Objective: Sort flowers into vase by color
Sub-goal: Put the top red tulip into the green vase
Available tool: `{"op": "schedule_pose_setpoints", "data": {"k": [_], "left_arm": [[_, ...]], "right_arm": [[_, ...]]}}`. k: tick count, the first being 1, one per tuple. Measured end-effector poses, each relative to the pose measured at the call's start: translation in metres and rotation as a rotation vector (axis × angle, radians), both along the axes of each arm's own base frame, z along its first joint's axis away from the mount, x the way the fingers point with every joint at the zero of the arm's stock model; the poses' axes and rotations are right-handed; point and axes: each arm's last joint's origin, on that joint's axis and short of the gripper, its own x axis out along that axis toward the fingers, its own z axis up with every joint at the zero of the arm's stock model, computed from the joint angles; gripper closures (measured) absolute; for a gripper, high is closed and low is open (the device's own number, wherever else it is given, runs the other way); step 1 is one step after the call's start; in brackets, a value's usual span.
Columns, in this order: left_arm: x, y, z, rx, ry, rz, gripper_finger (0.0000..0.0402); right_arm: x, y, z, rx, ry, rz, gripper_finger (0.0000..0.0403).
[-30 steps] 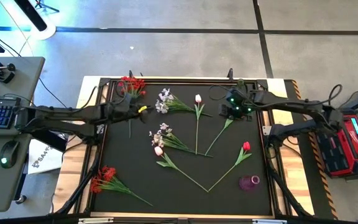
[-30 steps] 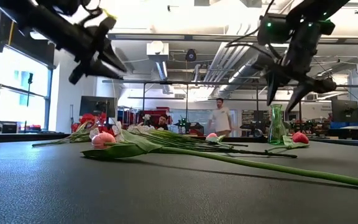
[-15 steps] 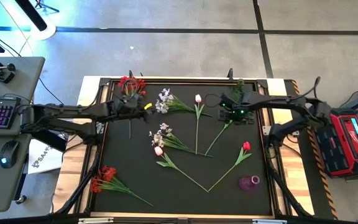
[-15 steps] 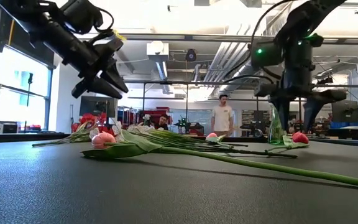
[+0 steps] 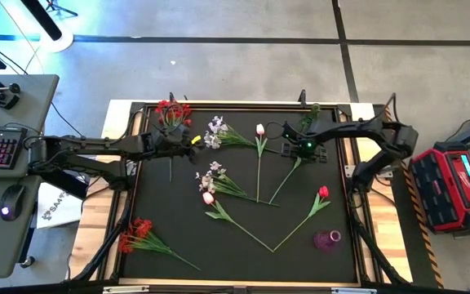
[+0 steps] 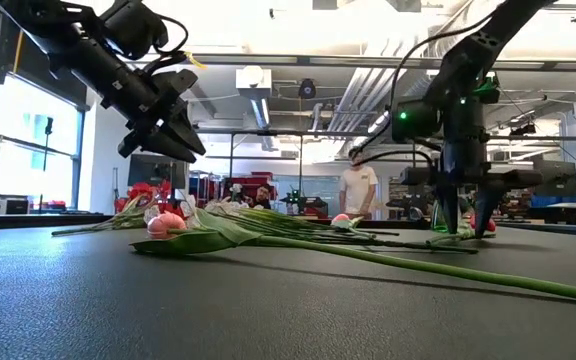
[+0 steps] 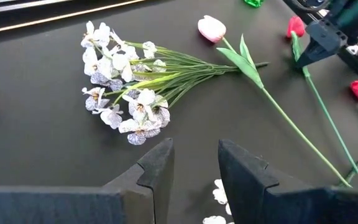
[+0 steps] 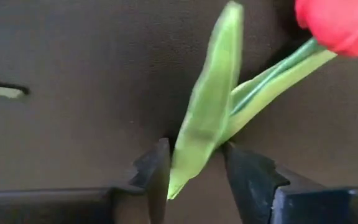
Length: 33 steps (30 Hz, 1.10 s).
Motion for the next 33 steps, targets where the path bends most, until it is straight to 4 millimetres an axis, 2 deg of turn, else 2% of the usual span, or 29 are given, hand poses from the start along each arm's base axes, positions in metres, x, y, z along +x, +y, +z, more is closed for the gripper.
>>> {"op": "schedule_pose_setpoints", "data": {"k": [9,15,23,33], "left_arm": [[-0.001,0.0,-0.001,0.029,0.029,0.005,0.0288],[-0.001,0.0,-0.001,0.05,0.041,-0.011,0.0288],[-0.001,0.0,-0.001,0.049,0.04,-0.011,0.0288],[-0.001,0.001,0.0,0.068,0.037,0.01,0.0289]], "right_arm": [[0.0,-0.003,-0.009,0.023,0.032,0.068,0.034],[-0.002,-0.001,0.0,0.018,-0.017,0.092,0.0397],[-0.013,0.005,0.044,-0.095,-0.184,0.071,0.04],[-0.022,0.004,0.097,-0.502,-0.405,0.182,0.0402]]}}
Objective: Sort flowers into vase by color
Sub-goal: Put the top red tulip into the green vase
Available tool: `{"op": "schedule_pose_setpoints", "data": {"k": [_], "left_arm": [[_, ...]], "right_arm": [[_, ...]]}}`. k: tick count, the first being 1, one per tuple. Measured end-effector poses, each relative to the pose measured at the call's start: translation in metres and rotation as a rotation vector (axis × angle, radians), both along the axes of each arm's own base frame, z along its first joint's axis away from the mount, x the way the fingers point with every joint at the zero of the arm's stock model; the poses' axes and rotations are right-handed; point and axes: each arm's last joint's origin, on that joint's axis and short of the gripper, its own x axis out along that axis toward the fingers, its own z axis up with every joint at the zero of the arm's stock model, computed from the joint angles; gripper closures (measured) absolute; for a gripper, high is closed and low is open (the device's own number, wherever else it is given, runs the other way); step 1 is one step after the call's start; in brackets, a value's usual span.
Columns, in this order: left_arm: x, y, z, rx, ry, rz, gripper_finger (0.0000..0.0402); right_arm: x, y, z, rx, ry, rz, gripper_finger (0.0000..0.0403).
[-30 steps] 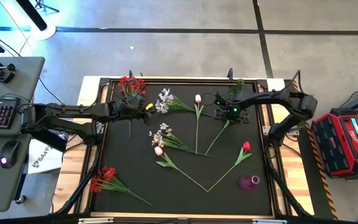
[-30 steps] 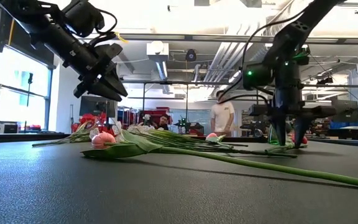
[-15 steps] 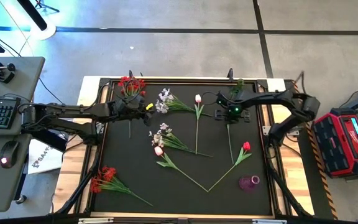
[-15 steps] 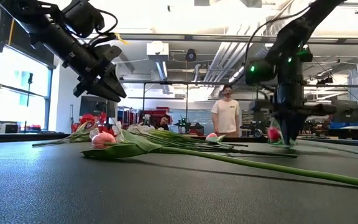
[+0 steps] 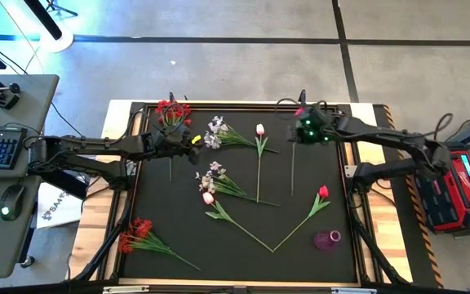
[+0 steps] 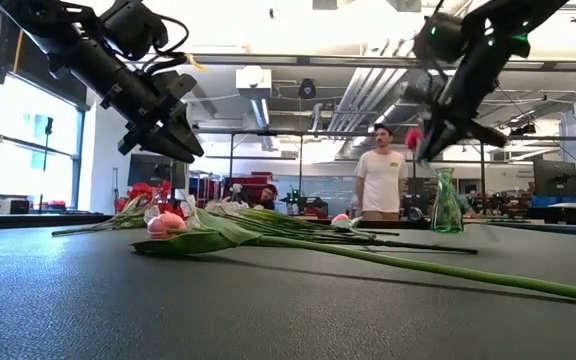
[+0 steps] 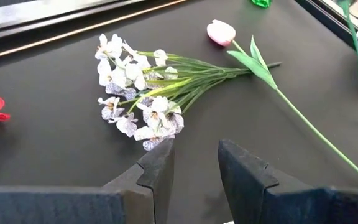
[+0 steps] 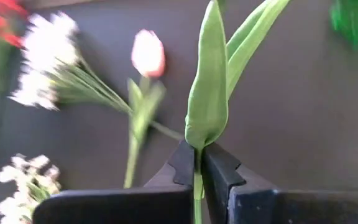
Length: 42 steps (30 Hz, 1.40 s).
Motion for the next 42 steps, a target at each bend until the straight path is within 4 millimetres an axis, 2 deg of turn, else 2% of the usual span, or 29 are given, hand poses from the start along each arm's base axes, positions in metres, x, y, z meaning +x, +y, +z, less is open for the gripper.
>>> {"op": "schedule_pose_setpoints", "data": {"k": [6,10,15,20,30,42], "left_arm": [[0.001,0.0,0.001,0.056,0.018,-0.039,0.0289],[0.001,0.0,0.002,0.058,0.014,-0.039,0.0289],[0.001,0.0,0.002,0.038,0.001,-0.022,0.0289],[0.001,0.0,0.002,0.008,-0.02,0.003,0.0289],[0.001,0.0,0.002,-0.015,-0.033,0.013,0.0289],[0.001,0.0,0.002,-0.018,-0.036,0.016,0.0289]], "right_arm": [[-0.001,-0.005,0.036,-0.401,-0.099,0.073,0.0402],[-0.006,-0.006,0.055,-0.642,-0.065,0.056,0.0402],[-0.012,-0.008,0.069,-0.83,0.027,-0.035,0.0402],[-0.017,-0.01,0.085,-0.973,0.028,-0.134,0.0402],[-0.048,-0.022,0.103,-1.051,0.082,-0.364,0.0402],[-0.061,-0.03,0.104,-1.067,0.146,-0.38,0.0402]]}}
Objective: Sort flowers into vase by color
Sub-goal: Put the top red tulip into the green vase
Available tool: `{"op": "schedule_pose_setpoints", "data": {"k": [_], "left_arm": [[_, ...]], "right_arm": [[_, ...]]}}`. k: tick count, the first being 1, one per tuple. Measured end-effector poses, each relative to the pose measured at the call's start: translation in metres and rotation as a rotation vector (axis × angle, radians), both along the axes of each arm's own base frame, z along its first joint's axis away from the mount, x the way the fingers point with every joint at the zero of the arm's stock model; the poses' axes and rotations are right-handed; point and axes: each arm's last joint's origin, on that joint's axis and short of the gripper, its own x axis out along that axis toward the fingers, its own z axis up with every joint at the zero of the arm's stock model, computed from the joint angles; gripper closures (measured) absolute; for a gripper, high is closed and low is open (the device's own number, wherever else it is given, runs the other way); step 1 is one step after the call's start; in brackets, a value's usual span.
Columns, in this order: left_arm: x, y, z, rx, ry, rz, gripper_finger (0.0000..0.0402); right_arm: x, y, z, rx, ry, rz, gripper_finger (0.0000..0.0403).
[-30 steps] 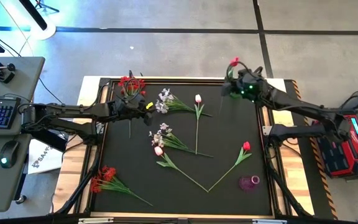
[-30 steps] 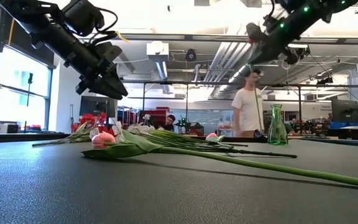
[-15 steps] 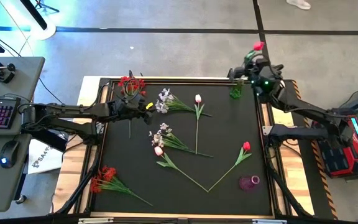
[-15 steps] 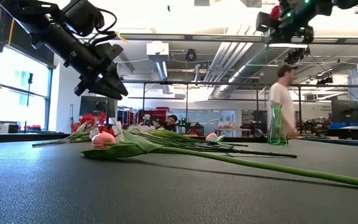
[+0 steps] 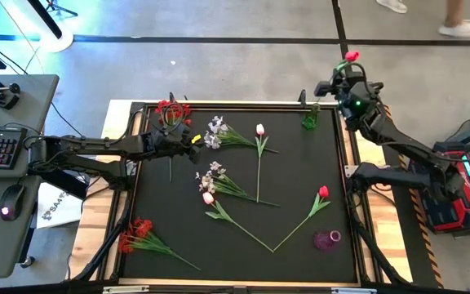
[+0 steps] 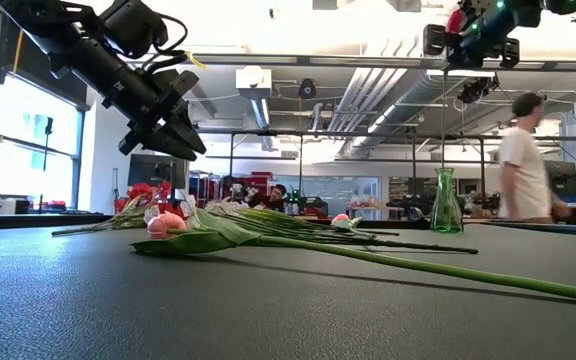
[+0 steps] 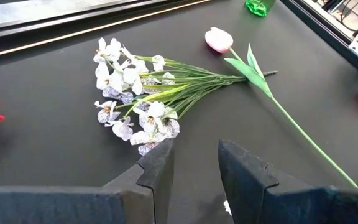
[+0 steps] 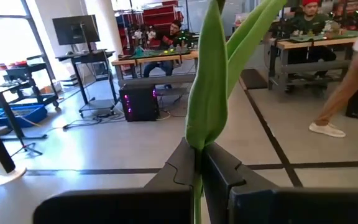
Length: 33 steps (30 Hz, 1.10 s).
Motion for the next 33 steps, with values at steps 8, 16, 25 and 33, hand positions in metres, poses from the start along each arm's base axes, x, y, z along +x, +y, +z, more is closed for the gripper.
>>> {"op": "schedule_pose_setpoints", "data": {"k": [8,16,25,33], "left_arm": [[0.0,0.0,0.0,-0.016,-0.011,0.014,0.0289],[0.0,0.0,0.0,-0.016,-0.011,0.013,0.0289],[0.0,0.0,0.0,-0.01,-0.009,0.021,0.0289],[0.0,0.0,0.0,-0.032,-0.024,0.041,0.0289]], "right_arm": [[-0.004,0.004,0.004,-0.013,-0.022,0.016,0.0402],[-0.015,0.014,0.008,-0.005,-0.06,0.017,0.0402],[-0.007,0.008,-0.009,0.115,-0.044,0.037,0.0402],[0.008,-0.007,-0.036,0.286,0.028,0.079,0.0366]]}}
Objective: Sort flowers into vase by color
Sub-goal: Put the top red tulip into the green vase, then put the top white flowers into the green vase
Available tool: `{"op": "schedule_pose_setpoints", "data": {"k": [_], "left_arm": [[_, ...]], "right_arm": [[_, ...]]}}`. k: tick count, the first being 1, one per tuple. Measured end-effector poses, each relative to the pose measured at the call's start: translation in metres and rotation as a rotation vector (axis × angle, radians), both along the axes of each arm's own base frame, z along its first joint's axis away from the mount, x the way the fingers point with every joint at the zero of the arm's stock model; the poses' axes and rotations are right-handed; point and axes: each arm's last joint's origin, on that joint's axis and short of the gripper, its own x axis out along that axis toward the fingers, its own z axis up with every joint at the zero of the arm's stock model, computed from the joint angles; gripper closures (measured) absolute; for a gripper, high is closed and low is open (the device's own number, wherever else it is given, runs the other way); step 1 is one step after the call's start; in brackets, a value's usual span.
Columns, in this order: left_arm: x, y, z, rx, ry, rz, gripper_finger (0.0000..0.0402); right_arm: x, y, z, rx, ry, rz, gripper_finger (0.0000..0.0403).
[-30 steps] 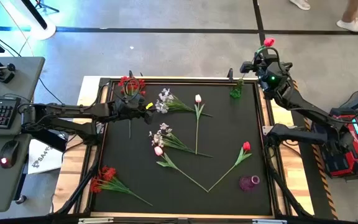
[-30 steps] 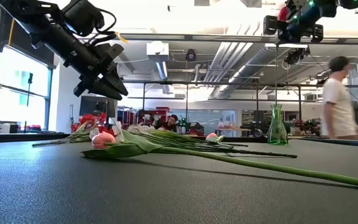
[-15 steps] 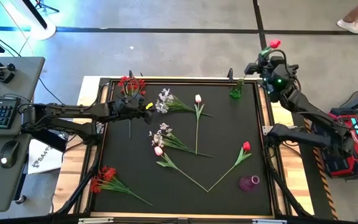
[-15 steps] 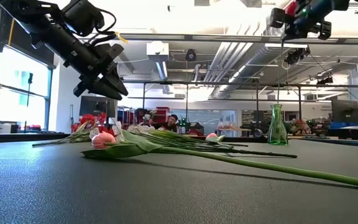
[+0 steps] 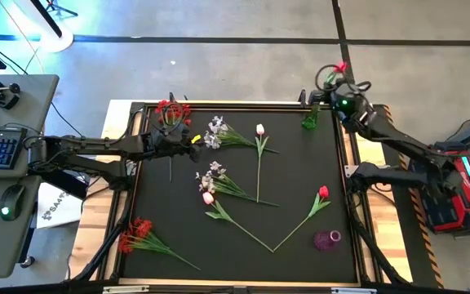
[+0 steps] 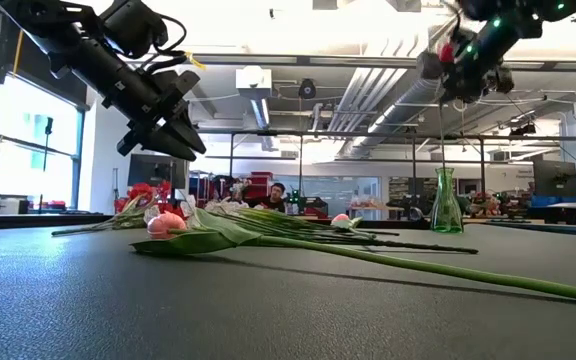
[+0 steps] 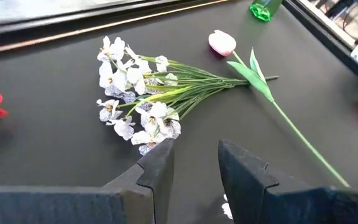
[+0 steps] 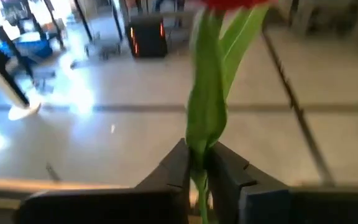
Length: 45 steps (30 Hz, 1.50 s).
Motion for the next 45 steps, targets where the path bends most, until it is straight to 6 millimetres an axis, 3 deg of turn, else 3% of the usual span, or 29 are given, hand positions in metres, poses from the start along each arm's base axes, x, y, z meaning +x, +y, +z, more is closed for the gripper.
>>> {"op": "schedule_pose_setpoints", "data": {"k": [6,13,21,30,33,37,45], "left_arm": [[0.001,-0.001,0.0,-0.081,-0.047,0.028,0.0289],[0.001,-0.002,0.0,-0.119,-0.06,0.013,0.0289],[0.001,-0.003,0.0,-0.123,-0.062,0.015,0.0289],[0.001,-0.003,-0.001,-0.123,-0.061,0.015,0.0289],[0.001,-0.003,-0.001,-0.121,-0.059,0.013,0.0289],[0.001,-0.003,-0.001,-0.111,-0.053,0.004,0.0289],[0.001,-0.004,-0.001,-0.129,-0.056,-0.036,0.0289]], "right_arm": [[-0.005,-0.006,-0.013,0.159,-0.103,-0.003,0.027],[-0.012,0.001,0.004,0.175,-0.208,0.043,0.0184],[-0.025,0.015,0.054,0.06,-0.194,0.096,0.017],[-0.024,0.033,0.111,-0.152,-0.162,0.31,0.0171],[-0.016,0.035,0.116,-0.17,-0.194,0.419,0.0171],[0.006,0.029,0.105,-0.104,-0.169,0.521,0.0171],[0.083,0.014,0.062,0.058,-0.069,0.759,0.0171]]}}
